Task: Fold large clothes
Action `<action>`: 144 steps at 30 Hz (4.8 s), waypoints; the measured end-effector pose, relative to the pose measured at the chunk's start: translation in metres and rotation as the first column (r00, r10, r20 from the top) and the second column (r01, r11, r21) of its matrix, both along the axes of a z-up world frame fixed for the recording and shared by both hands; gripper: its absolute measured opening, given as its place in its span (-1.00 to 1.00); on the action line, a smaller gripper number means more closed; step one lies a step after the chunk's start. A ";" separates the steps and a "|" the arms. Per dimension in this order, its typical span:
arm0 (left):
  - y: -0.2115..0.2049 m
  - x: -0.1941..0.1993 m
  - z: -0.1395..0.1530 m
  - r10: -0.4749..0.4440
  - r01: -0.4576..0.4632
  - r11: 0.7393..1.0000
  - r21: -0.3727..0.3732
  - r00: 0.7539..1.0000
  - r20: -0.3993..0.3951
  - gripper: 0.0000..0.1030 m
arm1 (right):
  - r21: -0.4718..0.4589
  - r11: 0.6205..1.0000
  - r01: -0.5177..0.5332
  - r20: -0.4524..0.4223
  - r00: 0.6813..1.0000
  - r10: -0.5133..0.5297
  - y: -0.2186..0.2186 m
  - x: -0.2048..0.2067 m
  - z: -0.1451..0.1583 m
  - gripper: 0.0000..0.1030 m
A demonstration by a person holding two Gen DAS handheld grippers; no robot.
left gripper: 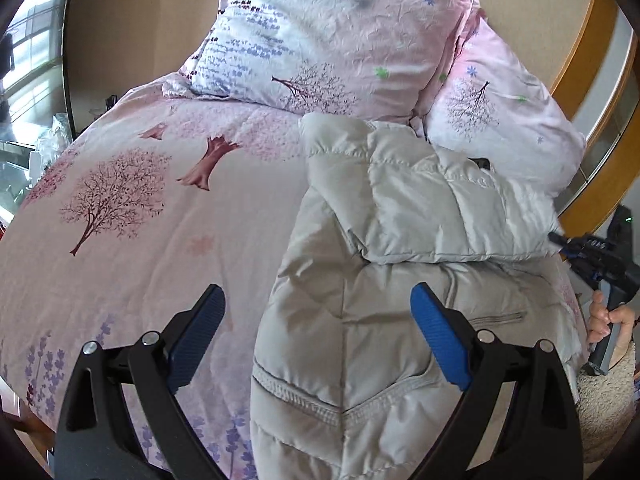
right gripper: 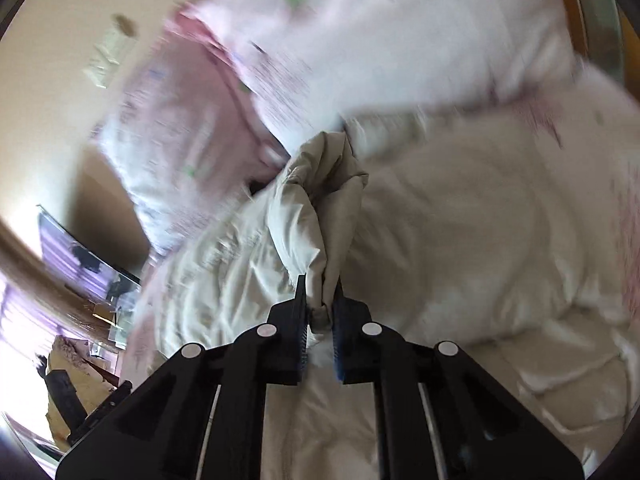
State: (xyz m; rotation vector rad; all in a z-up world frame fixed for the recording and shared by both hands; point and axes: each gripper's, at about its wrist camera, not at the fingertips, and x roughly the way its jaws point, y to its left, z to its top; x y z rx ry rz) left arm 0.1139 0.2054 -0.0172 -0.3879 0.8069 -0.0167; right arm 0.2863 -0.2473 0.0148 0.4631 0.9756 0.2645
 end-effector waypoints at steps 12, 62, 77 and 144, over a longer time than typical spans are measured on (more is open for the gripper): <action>-0.006 -0.002 -0.013 -0.045 0.046 0.998 0.043 0.998 -0.039 0.84 | -0.008 1.000 0.022 -0.172 0.985 -0.023 -0.004 0.017 -0.039 -0.69; 0.007 -0.119 -0.076 -0.179 0.138 0.797 -0.588 0.984 -0.013 -0.44 | 0.400 0.916 0.037 -0.177 0.983 0.037 -0.191 -0.186 -0.062 -0.37; 0.032 -0.120 -0.001 -0.079 0.183 0.825 -0.535 0.974 0.212 -0.81 | 0.333 0.942 -0.048 0.167 0.986 -0.009 -0.162 -0.195 0.037 -0.70; -0.035 0.178 0.073 -0.124 0.116 0.991 0.063 0.983 0.136 0.53 | -0.251 0.968 0.018 0.182 0.983 0.029 -0.033 0.072 0.046 -0.38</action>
